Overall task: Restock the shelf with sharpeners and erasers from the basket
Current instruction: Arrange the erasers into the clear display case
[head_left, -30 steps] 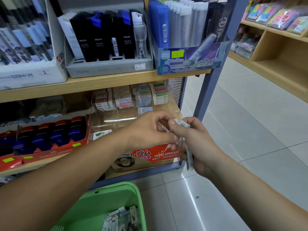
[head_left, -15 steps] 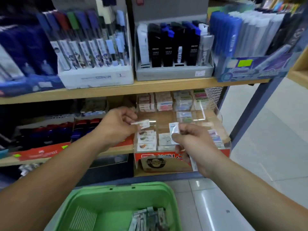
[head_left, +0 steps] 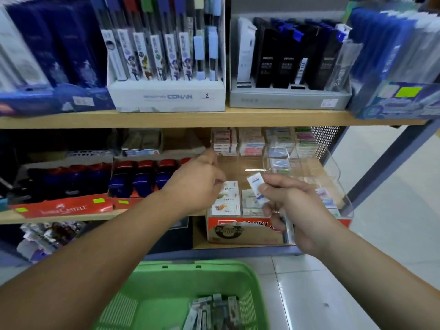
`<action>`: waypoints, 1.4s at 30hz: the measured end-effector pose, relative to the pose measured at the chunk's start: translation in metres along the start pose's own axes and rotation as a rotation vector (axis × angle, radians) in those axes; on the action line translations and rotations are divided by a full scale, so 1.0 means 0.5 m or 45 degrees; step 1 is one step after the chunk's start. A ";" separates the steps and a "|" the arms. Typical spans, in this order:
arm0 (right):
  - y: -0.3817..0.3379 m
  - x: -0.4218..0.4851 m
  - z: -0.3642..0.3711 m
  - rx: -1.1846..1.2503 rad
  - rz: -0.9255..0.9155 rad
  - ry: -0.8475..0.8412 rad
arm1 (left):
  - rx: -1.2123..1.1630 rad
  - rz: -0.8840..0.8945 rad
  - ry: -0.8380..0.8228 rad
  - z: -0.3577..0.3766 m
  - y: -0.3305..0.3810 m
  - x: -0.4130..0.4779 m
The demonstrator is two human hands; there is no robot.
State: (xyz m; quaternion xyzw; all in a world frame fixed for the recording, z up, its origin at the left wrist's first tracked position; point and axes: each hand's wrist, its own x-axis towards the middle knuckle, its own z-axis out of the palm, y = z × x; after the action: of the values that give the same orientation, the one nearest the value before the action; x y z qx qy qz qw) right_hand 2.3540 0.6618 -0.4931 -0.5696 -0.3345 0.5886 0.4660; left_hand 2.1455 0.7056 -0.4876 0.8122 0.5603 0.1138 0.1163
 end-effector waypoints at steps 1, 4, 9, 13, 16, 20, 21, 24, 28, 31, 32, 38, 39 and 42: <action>-0.002 0.001 -0.001 0.019 0.024 -0.013 | 0.002 0.004 0.015 0.003 -0.002 -0.001; -0.005 0.004 -0.002 0.069 0.075 -0.075 | -0.368 -0.021 0.065 0.004 0.020 -0.006; -0.006 0.004 -0.001 -0.006 0.049 -0.089 | -1.162 -0.148 -0.151 -0.005 0.079 -0.019; -0.024 0.002 -0.013 0.255 0.138 -0.130 | -1.483 -0.267 -0.229 0.002 0.061 -0.022; -0.032 0.001 -0.023 0.233 0.095 -0.149 | -1.597 -0.277 -0.294 0.006 0.055 -0.025; -0.019 0.001 -0.026 0.177 -0.014 -0.073 | -1.522 -0.315 -0.167 0.007 0.054 -0.029; -0.015 0.001 -0.027 0.186 -0.025 -0.045 | -1.517 -0.317 -0.161 0.007 0.053 -0.029; -0.008 0.004 -0.030 0.239 -0.022 0.038 | -1.550 -0.307 -0.203 0.005 0.053 -0.030; -0.013 -0.001 -0.026 0.252 -0.046 0.149 | -1.537 -0.293 -0.245 0.011 0.064 -0.032; -0.012 -0.006 -0.014 0.244 -0.077 0.145 | -1.522 -0.306 -0.224 0.021 0.081 -0.032; -0.010 -0.007 -0.010 0.254 -0.080 0.137 | -1.518 -0.325 -0.204 0.024 0.086 -0.031; -0.014 -0.018 -0.007 0.420 -0.095 -0.099 | -1.602 -0.391 -0.137 0.028 0.082 -0.026; -0.012 -0.018 -0.006 0.396 -0.111 -0.141 | -1.640 -0.391 -0.130 0.026 0.082 -0.025; -0.004 -0.018 -0.003 0.125 -0.223 -0.155 | -1.749 -0.386 -0.130 0.023 0.087 -0.025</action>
State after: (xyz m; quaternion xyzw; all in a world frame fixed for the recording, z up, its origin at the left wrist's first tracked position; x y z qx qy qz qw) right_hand 2.3553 0.6539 -0.4880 -0.4778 -0.3814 0.5950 0.5217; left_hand 2.1831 0.6781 -0.4855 0.4722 0.4625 0.3862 0.6434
